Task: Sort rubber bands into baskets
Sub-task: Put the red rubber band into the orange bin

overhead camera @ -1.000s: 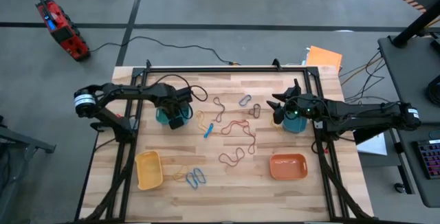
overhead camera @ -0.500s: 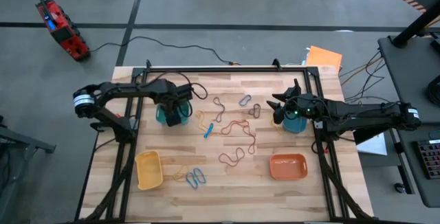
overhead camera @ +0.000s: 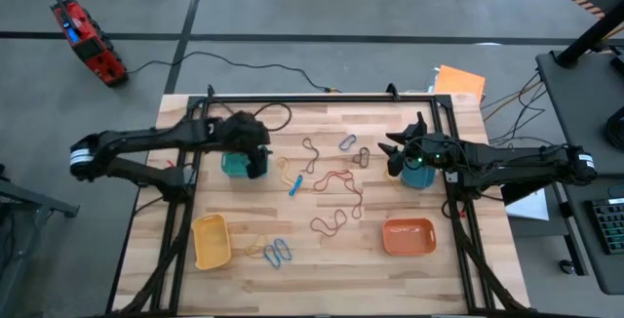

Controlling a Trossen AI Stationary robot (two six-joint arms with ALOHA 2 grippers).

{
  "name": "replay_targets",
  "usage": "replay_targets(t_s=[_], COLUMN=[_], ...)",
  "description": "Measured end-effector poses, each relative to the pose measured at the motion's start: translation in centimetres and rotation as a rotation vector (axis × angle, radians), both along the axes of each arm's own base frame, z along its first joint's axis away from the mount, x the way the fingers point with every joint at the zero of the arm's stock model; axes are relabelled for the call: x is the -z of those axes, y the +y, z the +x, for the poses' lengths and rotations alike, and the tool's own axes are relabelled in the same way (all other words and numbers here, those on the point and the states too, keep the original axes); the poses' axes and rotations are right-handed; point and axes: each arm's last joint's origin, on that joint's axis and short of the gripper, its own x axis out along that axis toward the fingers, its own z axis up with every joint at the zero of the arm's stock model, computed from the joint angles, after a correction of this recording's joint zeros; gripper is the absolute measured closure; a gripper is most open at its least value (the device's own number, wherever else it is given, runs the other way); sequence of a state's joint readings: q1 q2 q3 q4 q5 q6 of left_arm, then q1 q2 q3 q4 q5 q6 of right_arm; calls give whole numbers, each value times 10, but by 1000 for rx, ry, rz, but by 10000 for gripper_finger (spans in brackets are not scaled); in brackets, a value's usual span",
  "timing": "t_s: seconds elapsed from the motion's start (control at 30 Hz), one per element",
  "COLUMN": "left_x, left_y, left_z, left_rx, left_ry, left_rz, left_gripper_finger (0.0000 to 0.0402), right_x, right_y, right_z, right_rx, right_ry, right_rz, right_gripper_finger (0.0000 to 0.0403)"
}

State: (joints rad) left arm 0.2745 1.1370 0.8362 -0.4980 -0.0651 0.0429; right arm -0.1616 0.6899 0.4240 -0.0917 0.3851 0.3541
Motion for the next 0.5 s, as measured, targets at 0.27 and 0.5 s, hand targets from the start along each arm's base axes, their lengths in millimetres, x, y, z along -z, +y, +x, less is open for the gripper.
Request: replay_targets(t_s=[0.27, 0.5], left_x=[20, 35], left_y=[-10, -12], left_z=[-7, -6], left_rx=[40, 49], left_ry=[-225, -312], left_rz=[57, 78], left_gripper_finger=[279, 279], right_x=[-2, -3], right_y=[0, -1], right_z=[0, 0], right_rx=[1, 32], right_ry=[-5, -12], right_rz=[0, -7], right_gripper_finger=[202, 202])
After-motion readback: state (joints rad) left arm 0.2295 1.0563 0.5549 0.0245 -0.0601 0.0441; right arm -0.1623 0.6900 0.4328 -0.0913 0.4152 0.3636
